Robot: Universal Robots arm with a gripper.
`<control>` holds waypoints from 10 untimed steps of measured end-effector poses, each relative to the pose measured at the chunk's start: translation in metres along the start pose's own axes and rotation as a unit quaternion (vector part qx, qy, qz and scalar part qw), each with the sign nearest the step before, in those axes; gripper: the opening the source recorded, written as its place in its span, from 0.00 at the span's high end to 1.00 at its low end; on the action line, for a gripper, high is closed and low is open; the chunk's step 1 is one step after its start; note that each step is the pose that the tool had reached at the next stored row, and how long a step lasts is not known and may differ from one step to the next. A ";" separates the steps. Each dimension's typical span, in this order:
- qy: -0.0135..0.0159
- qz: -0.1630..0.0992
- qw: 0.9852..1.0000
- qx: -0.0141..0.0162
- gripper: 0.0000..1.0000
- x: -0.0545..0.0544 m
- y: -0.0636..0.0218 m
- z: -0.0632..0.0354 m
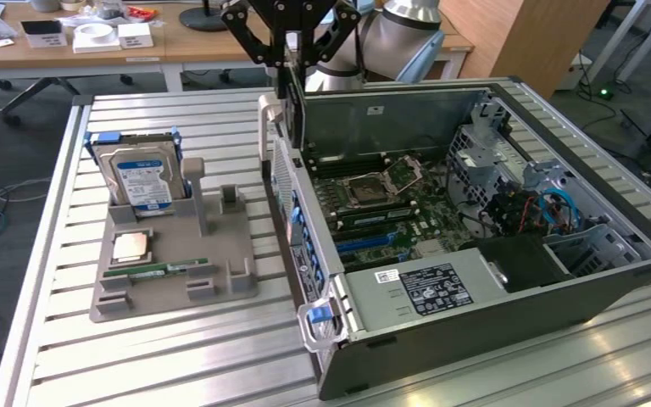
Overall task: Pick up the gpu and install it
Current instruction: 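Pick up the gpu and move the gpu toward the slot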
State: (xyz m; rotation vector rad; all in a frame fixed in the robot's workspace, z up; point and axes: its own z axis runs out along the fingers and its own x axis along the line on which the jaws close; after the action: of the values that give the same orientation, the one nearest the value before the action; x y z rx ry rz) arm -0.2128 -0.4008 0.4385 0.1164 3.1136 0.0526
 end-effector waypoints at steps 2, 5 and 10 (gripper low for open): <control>0.000 0.000 1.000 0.000 0.74 0.000 0.0002 0.0000; 0.000 0.000 1.000 0.000 0.74 -0.002 0.0016 0.0001; 0.000 0.000 1.000 0.000 0.74 -0.004 0.0021 0.0002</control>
State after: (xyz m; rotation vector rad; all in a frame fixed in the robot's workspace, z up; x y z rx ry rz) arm -0.2091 -0.3990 0.4384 0.1161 3.1136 0.0527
